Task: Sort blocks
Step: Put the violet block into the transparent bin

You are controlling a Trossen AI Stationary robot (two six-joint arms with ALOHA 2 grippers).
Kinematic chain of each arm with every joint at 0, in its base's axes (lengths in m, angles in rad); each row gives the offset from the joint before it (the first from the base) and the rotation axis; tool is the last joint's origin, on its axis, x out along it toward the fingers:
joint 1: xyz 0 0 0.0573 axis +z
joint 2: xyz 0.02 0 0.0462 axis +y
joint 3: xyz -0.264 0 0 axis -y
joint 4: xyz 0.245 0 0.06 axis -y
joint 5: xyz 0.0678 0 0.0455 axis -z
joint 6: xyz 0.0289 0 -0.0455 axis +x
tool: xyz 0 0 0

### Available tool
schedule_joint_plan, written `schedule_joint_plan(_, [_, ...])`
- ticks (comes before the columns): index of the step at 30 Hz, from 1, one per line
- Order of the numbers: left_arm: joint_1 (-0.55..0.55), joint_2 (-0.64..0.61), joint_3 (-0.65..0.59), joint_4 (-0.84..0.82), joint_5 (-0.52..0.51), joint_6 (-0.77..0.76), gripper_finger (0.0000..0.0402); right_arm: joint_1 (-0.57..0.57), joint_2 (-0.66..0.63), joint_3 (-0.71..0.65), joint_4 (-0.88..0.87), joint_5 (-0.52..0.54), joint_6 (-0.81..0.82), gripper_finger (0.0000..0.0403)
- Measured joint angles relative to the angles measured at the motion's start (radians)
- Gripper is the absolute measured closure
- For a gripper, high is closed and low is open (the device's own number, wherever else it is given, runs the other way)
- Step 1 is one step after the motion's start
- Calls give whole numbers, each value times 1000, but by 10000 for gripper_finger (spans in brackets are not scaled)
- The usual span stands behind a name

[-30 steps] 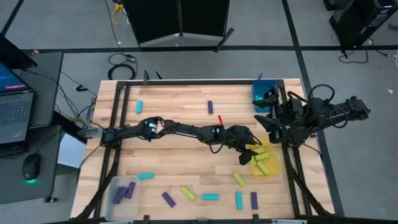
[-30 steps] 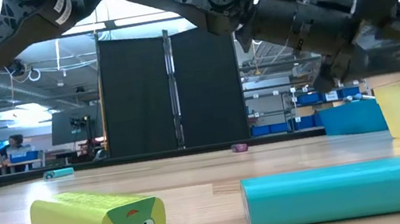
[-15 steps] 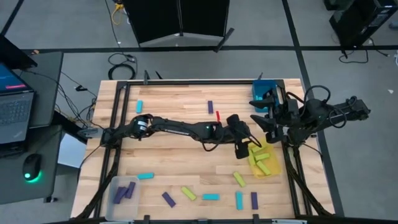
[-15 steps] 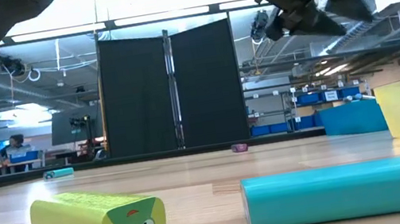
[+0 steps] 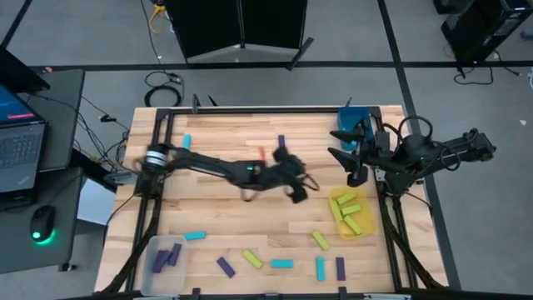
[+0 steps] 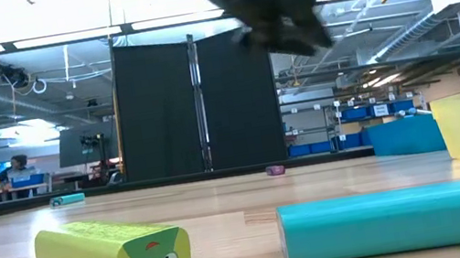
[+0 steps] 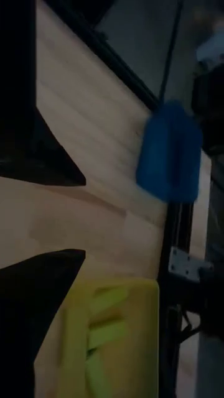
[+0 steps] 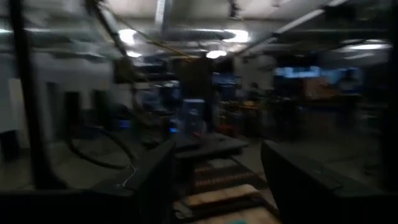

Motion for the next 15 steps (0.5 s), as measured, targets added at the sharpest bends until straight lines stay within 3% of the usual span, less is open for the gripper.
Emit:
schedule_joint_plan(6, [0,-291,-397,185,-19,-107,219,-52,98,0,-36,224,-1,156])
schedule_joint_plan(12, [-22,-542,-622,259,-46,-145,219,-176,302,1,-57,224,166,156])
schedule_joint_plan(15, [-43,-661,-675,297,-70,-115,219,-255,399,0,-104,155,304,156])
